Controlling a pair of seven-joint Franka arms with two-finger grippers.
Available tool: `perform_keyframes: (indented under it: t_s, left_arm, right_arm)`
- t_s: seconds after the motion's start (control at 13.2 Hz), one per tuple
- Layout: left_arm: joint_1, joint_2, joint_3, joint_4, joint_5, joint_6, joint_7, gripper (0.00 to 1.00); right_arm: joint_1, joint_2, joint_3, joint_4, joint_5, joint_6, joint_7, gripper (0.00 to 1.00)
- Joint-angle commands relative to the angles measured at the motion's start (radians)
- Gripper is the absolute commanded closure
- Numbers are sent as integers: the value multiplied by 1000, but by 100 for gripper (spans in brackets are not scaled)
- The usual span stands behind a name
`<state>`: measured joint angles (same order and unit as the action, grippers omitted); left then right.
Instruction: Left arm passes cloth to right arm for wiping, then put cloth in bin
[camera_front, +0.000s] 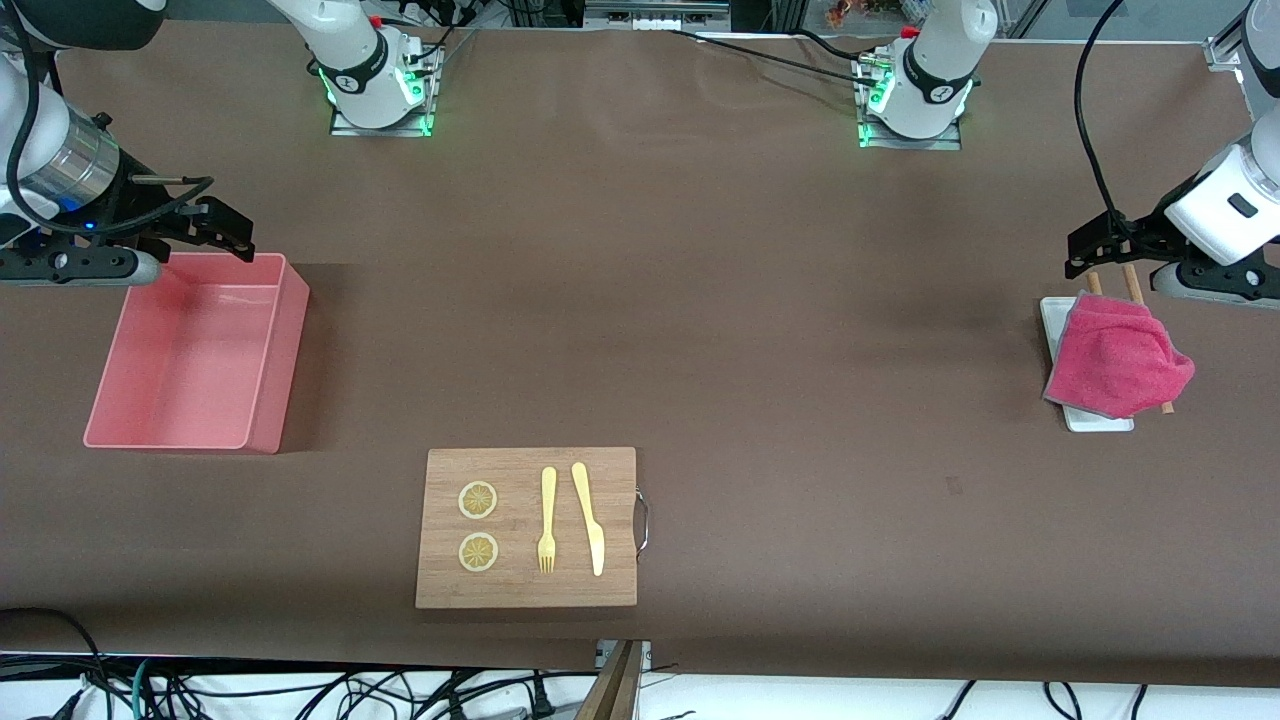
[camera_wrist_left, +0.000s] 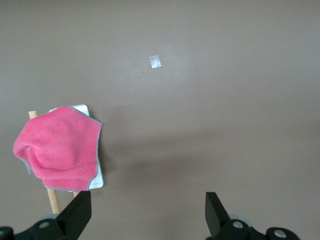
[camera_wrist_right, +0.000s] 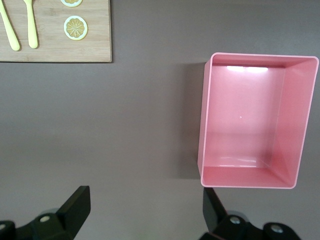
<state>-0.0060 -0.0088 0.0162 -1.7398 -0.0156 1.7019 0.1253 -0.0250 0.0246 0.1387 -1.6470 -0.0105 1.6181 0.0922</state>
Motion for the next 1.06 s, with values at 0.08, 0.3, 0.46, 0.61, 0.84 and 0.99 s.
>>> perform_keyframes:
  t_s: [0.08, 0.3, 0.46, 0.61, 0.84, 0.99]
  left_arm:
    - [-8, -22, 14, -29, -29, 18, -7, 0]
    - [-9, -19, 11, -33, -29, 10, -10, 0]
    - [-12, -5, 7, -12, -27, -31, -9, 0]
    - [-15, -4, 7, -7, -26, -34, -9, 0]
    - [-14, 0, 7, -6, -24, -36, 1, 0]
    - [-14, 1, 5, -4, -24, -37, 1, 0]
  right_arm:
    - [-9, 12, 7, 27, -14, -43, -3, 1]
    - [-10, 12, 7, 27, -14, -52, -2, 1]
    - [-10, 12, 5, 27, -14, -52, 0, 1]
    - [-10, 12, 7, 27, -14, -52, 0, 1]
    - [-13, 14, 5, 27, -14, -52, 0, 1]
    - [-15, 14, 5, 27, -14, -52, 0, 1]
